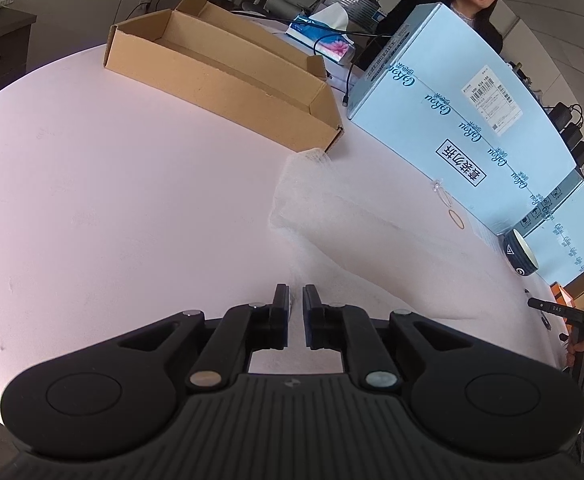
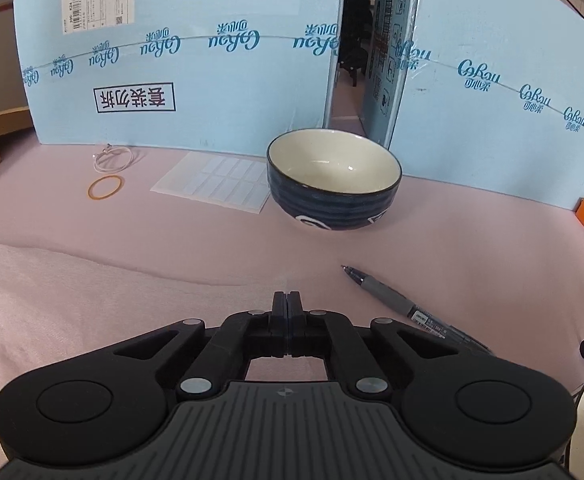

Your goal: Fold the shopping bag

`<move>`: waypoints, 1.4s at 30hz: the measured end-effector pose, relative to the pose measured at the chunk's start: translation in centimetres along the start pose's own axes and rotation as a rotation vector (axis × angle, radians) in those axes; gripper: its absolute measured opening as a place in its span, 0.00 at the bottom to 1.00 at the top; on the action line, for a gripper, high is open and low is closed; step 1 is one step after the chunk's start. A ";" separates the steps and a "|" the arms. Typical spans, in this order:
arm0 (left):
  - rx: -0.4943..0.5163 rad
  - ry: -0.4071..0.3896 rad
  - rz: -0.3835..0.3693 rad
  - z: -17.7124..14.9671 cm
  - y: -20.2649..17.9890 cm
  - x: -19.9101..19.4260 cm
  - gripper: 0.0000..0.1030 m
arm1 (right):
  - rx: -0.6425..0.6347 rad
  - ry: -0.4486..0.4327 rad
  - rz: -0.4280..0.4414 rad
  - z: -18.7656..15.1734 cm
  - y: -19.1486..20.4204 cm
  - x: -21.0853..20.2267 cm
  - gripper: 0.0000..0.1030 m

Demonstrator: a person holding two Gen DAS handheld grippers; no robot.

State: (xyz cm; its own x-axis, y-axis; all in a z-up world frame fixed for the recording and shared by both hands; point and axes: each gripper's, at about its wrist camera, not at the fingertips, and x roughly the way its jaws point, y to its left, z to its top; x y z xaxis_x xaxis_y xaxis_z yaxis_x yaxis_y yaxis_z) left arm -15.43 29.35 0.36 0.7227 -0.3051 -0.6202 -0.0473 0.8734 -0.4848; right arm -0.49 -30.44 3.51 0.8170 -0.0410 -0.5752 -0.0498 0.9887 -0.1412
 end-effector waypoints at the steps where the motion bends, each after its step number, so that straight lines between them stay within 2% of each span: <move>1: 0.005 0.000 -0.003 0.1 -0.1 0.0 0.07 | -0.010 -0.018 -0.023 0.4 -0.1 -0.2 0.01; 3: 0.013 0.002 -0.012 0.3 -0.2 0.2 0.07 | -0.017 -0.040 -0.059 1.4 -0.6 -0.3 0.01; 12: 0.025 0.043 -0.008 0.3 -0.4 1.8 0.07 | -0.045 0.031 -0.110 0.9 -0.9 4.2 0.01; 15: 0.019 0.040 0.002 0.3 -0.2 1.6 0.07 | -0.037 0.041 -0.101 0.5 -0.9 3.9 0.01; 17: 0.016 0.031 0.004 0.2 -0.3 1.3 0.09 | -0.050 -0.003 -0.119 0.5 -0.6 2.4 0.07; 19: 0.013 0.022 0.006 0.1 -0.3 1.0 0.15 | -0.073 -0.052 -0.117 0.2 0.0 0.3 0.19; 21: 0.007 0.018 0.016 -0.1 -0.3 0.8 0.15 | -0.114 -0.093 -0.117 -0.2 1.1 -2.0 0.27; 24: -0.004 0.013 0.026 -0.3 -0.2 0.7 0.16 | -0.185 -0.133 -0.123 -1.1 3.2 -5.4 0.31; 27: -0.006 0.014 0.016 -0.6 -0.5 0.9 0.17 | -0.249 -0.132 -0.151 -2.4 5.0 -7.4 0.35; 35: 0.005 0.025 0.010 -1.4 -1.4 0.7 0.26 | -0.273 -0.100 -0.147 -4.4 6.0 -7.8 0.35; 38: 0.006 0.026 0.016 -1.6 -1.6 0.6 0.29 | -0.270 -0.076 -0.154 -4.5 6.1 -7.6 0.40; 40: 0.012 0.032 0.026 -1.7 -1.8 0.5 0.30 | -0.266 -0.004 -0.156 -4.5 5.9 -6.6 0.41; 42: 0.018 0.036 0.030 -1.6 -2.0 0.5 0.30 | -0.262 0.124 -0.114 -4.1 5.5 -5.1 0.41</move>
State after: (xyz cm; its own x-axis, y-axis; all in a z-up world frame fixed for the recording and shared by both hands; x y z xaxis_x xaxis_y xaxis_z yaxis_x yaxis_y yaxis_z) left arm -16.04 26.89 0.02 0.6955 -0.2919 -0.6566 -0.0558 0.8891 -0.4543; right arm -7.26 -25.34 2.32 0.7501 -0.1830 -0.6355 -0.1216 0.9064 -0.4045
